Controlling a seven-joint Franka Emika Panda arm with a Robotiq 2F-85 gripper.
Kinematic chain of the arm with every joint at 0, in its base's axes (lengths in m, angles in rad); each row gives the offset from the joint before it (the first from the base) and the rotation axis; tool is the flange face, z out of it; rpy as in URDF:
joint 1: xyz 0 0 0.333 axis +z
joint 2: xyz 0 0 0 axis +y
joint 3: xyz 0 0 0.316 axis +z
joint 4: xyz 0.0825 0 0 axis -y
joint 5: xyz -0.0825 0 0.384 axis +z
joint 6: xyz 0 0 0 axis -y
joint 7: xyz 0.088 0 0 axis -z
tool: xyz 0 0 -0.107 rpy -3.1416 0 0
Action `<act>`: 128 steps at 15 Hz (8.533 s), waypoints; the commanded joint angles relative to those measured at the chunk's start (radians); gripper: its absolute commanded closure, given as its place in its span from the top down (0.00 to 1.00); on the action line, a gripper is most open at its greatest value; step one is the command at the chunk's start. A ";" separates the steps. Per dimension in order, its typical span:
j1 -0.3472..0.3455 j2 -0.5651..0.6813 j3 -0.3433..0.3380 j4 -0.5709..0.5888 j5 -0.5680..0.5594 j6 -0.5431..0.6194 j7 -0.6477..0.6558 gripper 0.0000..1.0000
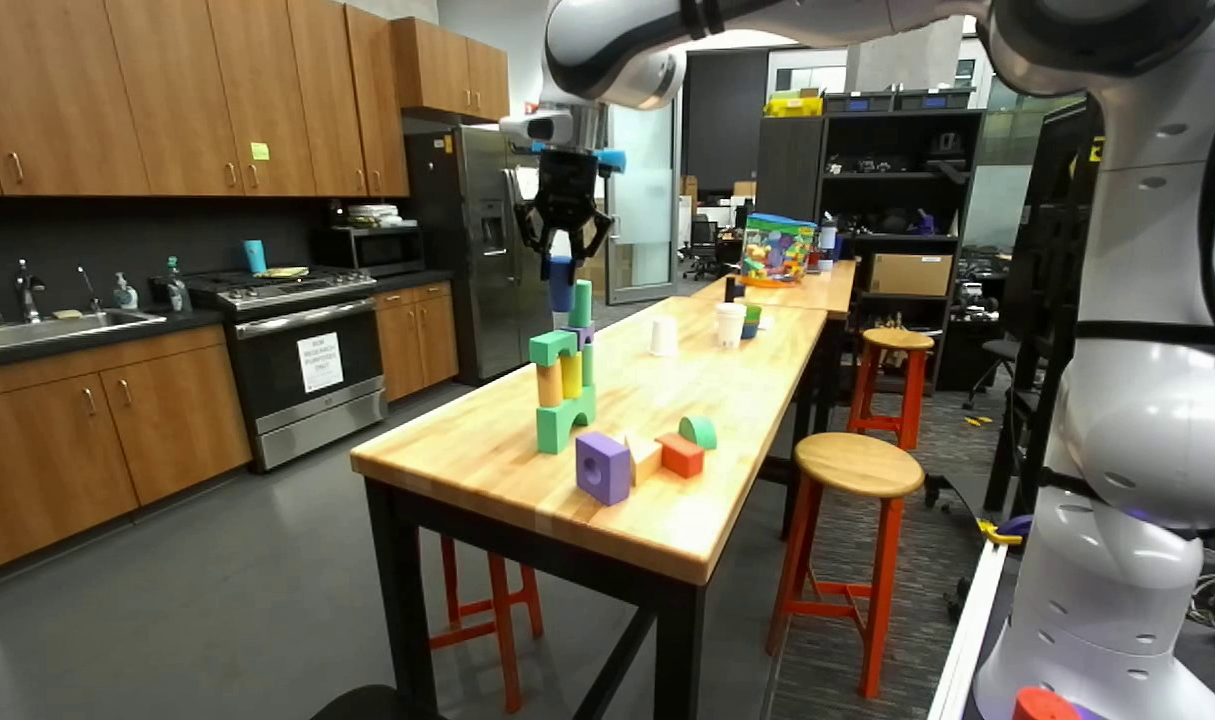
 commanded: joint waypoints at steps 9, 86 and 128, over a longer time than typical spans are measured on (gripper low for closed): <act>-0.002 0.020 0.000 0.006 0.006 0.001 0.000 0.14; -0.067 0.237 0.005 0.259 0.084 -0.154 0.026 0.14; -0.067 0.236 0.005 0.239 0.086 -0.142 0.027 0.39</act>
